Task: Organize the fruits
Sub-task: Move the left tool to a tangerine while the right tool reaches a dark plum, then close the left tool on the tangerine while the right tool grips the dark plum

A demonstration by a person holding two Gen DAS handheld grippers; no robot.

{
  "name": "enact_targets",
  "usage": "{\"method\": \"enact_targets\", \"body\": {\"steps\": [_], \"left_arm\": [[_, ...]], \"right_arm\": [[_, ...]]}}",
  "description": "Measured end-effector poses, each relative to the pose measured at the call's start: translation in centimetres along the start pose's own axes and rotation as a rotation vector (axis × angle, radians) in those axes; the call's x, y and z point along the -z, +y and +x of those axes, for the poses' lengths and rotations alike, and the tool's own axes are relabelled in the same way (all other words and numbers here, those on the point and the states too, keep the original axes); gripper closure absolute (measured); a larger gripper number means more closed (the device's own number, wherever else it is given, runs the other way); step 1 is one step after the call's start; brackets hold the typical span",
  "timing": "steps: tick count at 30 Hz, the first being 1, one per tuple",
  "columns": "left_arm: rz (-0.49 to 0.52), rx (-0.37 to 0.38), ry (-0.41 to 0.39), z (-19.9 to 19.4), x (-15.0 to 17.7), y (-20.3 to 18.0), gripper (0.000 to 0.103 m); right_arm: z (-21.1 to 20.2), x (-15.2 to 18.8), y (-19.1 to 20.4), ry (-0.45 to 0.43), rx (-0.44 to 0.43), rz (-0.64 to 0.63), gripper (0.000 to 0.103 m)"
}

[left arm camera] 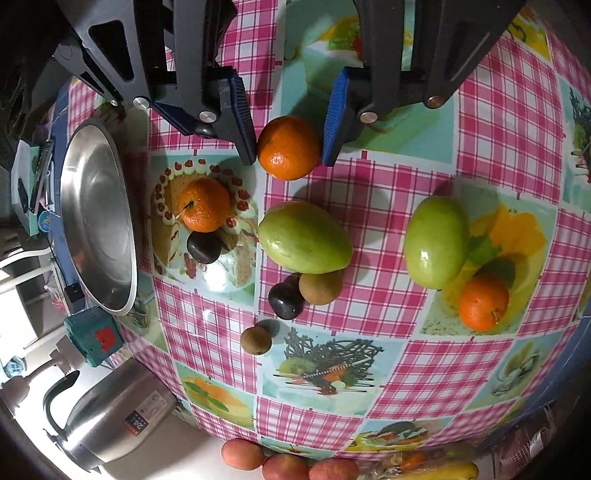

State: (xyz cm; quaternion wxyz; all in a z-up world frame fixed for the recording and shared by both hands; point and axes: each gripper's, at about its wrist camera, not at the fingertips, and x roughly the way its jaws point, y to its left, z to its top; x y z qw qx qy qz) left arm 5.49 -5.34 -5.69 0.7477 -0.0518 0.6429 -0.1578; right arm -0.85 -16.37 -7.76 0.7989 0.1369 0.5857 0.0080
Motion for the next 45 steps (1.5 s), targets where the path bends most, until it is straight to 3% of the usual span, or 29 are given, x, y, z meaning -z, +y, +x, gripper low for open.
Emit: {"method": "enact_targets", "body": {"steps": [7, 24, 45], "left_arm": [[-0.009, 0.011, -0.013, -0.5, 0.1, 0.2, 0.065], [-0.042, 0.042, -0.112, -3.6, -0.2, 1.1, 0.065], [-0.067, -0.016, -0.197, -5.4, -3.2, 0.1, 0.065]], "right_arm": [[-0.2, 0.1, -0.2, 0.006, -0.010, 0.012, 0.074], [-2.8, 0.1, -1.4, -0.062, -0.097, 0.082, 0.075], [-6.4, -3.3, -1.9, -0.221, 0.003, 0.092, 0.075]]}}
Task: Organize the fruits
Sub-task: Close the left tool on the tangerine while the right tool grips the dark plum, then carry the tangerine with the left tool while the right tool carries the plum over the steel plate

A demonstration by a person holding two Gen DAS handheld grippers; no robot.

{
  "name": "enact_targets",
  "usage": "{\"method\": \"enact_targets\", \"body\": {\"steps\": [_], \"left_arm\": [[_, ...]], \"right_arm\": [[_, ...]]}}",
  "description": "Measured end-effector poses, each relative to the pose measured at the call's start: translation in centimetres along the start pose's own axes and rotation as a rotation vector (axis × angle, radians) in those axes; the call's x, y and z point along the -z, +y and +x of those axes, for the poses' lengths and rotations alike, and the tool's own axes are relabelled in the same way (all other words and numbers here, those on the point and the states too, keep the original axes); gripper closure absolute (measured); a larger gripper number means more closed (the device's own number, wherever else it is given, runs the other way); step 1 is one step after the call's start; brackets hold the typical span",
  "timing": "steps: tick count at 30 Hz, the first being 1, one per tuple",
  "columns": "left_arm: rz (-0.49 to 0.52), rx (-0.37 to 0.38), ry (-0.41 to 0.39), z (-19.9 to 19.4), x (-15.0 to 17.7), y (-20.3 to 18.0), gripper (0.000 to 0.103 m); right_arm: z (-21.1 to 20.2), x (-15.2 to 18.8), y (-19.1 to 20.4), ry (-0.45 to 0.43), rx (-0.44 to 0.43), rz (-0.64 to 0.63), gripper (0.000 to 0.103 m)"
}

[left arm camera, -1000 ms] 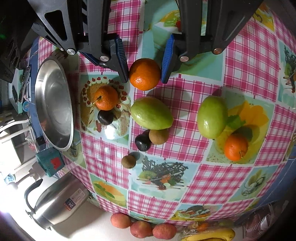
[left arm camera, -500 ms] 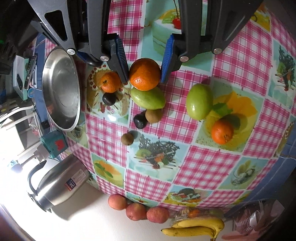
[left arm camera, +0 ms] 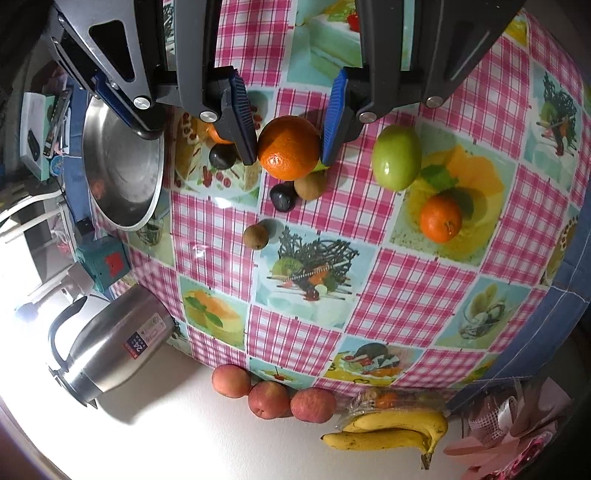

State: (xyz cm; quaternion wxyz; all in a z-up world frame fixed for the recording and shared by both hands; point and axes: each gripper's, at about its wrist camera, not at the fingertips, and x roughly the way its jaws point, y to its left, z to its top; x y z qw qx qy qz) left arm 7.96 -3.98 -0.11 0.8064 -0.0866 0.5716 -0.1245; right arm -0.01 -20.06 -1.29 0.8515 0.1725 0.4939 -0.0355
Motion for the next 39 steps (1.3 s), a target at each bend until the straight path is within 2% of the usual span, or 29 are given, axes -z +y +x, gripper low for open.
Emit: {"method": "enact_targets", "body": {"steps": [11, 17, 26, 32, 39], "left_arm": [[0.034, -0.042, -0.010, 0.6, -1.3, -2.4, 0.065], [0.077, -0.052, 0.003, 1.2, -1.6, -4.9, 0.065], [0.209, -0.022, 0.026, 2.8, -0.5, -11.0, 0.065], [0.294, 0.006, 0.032, 3.7, 0.4, -14.4, 0.065], [0.350, 0.027, 0.036, 4.6, 1.2, -16.6, 0.065]], "right_arm": [[0.0, -1.8, -1.8, -0.014, 0.041, 0.037, 0.075], [-0.1, -2.4, -4.6, -0.004, 0.042, 0.117, 0.075], [-1.1, -2.3, -11.4, -0.010, 0.213, 0.242, 0.075], [-1.8, -2.1, -13.9, -0.021, 0.268, 0.290, 0.075], [-3.1, -2.1, -15.0, -0.052, 0.299, 0.317, 0.075]]}}
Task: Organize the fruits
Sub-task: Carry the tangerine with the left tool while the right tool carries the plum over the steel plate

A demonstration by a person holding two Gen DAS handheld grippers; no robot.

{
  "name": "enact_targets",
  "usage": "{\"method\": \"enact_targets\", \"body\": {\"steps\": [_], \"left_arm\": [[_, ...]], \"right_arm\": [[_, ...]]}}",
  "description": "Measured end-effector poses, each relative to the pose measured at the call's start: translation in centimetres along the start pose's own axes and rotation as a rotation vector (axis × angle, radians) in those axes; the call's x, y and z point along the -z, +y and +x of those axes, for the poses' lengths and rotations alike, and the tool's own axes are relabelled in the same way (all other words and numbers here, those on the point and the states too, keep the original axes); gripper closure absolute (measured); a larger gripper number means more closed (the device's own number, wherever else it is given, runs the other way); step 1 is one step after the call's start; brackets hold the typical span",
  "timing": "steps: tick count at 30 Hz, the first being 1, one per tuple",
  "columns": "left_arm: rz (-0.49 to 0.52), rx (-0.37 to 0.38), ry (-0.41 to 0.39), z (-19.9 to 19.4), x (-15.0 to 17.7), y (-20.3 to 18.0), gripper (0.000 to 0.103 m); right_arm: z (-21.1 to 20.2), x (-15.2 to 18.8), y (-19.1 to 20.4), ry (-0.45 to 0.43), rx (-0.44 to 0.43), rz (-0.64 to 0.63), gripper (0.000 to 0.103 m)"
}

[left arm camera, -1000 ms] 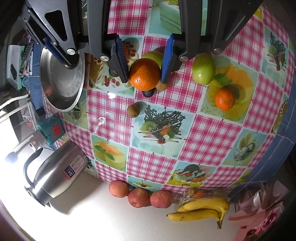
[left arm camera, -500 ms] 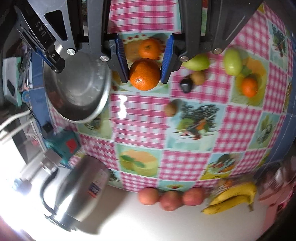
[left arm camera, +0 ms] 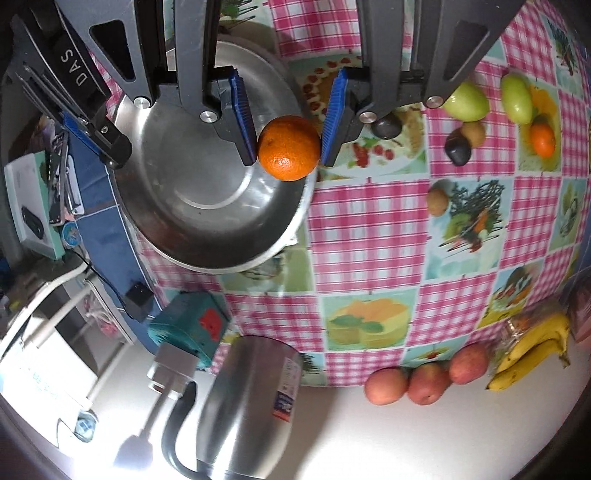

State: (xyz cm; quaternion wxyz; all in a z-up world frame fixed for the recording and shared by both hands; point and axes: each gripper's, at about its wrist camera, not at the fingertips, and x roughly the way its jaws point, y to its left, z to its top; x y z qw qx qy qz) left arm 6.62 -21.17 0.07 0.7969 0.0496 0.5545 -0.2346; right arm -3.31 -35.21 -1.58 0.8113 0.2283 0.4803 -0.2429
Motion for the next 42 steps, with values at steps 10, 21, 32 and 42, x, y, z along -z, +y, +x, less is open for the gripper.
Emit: {"method": "enact_targets", "body": {"steps": [10, 21, 32, 42], "left_arm": [[0.026, 0.011, 0.023, 1.6, 0.4, -1.3, 0.065], [0.037, 0.018, 0.035, 2.1, 0.6, -1.7, 0.065], [0.041, 0.018, 0.052, 2.8, 0.7, -1.8, 0.065], [0.041, 0.018, 0.066, 3.1, 0.7, -1.7, 0.065]], "right_arm": [[0.0, -0.3, -1.2, 0.003, 0.025, 0.031, 0.075], [1.1, -0.1, -1.5, 0.048, 0.047, 0.037, 0.075], [1.6, -0.1, -1.6, 0.078, 0.060, 0.035, 0.075], [2.3, -0.1, -1.7, 0.102, 0.064, 0.033, 0.075]]}}
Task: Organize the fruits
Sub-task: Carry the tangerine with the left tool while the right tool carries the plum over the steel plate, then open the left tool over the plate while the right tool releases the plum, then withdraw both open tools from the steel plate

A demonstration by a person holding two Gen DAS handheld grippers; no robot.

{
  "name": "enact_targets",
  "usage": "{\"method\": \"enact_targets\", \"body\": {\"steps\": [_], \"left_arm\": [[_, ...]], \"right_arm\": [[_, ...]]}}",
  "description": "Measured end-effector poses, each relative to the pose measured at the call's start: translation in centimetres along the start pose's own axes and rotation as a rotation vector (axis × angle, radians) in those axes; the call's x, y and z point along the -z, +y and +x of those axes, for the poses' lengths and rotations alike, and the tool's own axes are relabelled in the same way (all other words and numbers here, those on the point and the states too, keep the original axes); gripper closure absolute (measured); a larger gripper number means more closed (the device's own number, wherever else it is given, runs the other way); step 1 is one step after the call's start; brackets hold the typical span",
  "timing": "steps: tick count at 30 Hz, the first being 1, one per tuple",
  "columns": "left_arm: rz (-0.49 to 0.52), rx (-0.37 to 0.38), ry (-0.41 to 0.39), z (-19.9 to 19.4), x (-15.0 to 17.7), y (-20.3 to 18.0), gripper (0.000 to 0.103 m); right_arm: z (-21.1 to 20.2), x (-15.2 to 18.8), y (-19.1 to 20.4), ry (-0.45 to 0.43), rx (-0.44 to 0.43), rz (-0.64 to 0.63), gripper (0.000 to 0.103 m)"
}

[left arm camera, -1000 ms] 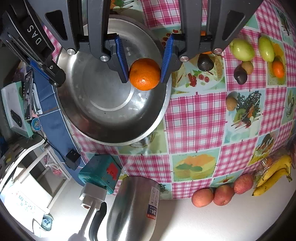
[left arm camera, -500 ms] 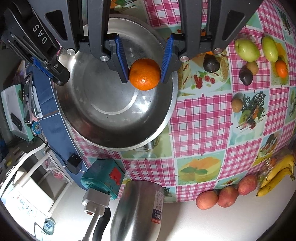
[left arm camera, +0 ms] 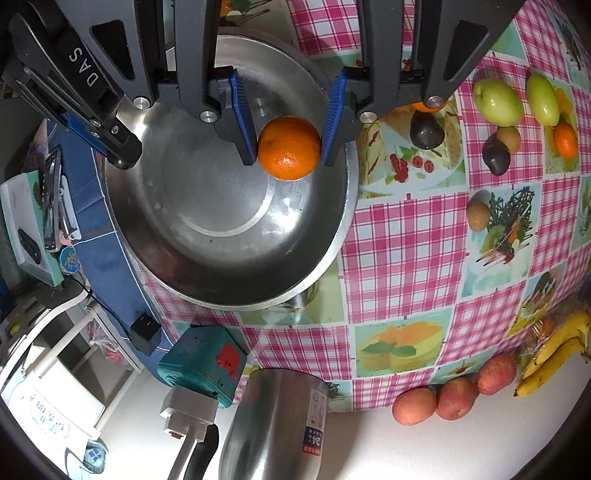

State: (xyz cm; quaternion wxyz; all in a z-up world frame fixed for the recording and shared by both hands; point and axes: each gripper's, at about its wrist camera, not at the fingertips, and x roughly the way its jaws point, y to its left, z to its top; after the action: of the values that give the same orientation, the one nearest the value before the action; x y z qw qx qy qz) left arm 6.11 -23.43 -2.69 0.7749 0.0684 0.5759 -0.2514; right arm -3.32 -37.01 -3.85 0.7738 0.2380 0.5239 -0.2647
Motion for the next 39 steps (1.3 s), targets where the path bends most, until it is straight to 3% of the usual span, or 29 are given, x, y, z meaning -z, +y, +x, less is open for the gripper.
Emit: {"method": "enact_targets", "body": {"steps": [5, 8, 15, 22, 30, 39], "left_arm": [[0.000, -0.001, 0.012, 0.2, 0.0, 0.0, 0.063], [-0.009, 0.006, 0.019, 0.4, 0.0, 0.1, 0.063], [-0.014, 0.007, 0.000, -0.3, 0.0, 0.2, 0.055], [-0.036, -0.013, -0.022, -1.3, 0.0, 0.8, 0.055], [-0.113, -0.089, -0.072, -3.2, 0.4, 4.5, 0.055], [-0.302, -0.146, -0.081, -4.7, 2.5, 11.9, 0.055]], "right_arm": [[0.2, -0.1, -0.1, 0.009, -0.008, 0.001, 0.074], [0.3, -0.1, 0.0, 0.005, 0.005, -0.009, 0.065], [0.0, -0.1, 0.0, -0.003, 0.001, -0.012, 0.057], [-0.1, -0.1, 0.1, -0.003, -0.005, -0.018, 0.057], [-0.3, 0.1, 0.6, -0.001, -0.014, -0.034, 0.057], [-1.1, 0.8, 2.8, -0.010, -0.043, -0.092, 0.057]]}}
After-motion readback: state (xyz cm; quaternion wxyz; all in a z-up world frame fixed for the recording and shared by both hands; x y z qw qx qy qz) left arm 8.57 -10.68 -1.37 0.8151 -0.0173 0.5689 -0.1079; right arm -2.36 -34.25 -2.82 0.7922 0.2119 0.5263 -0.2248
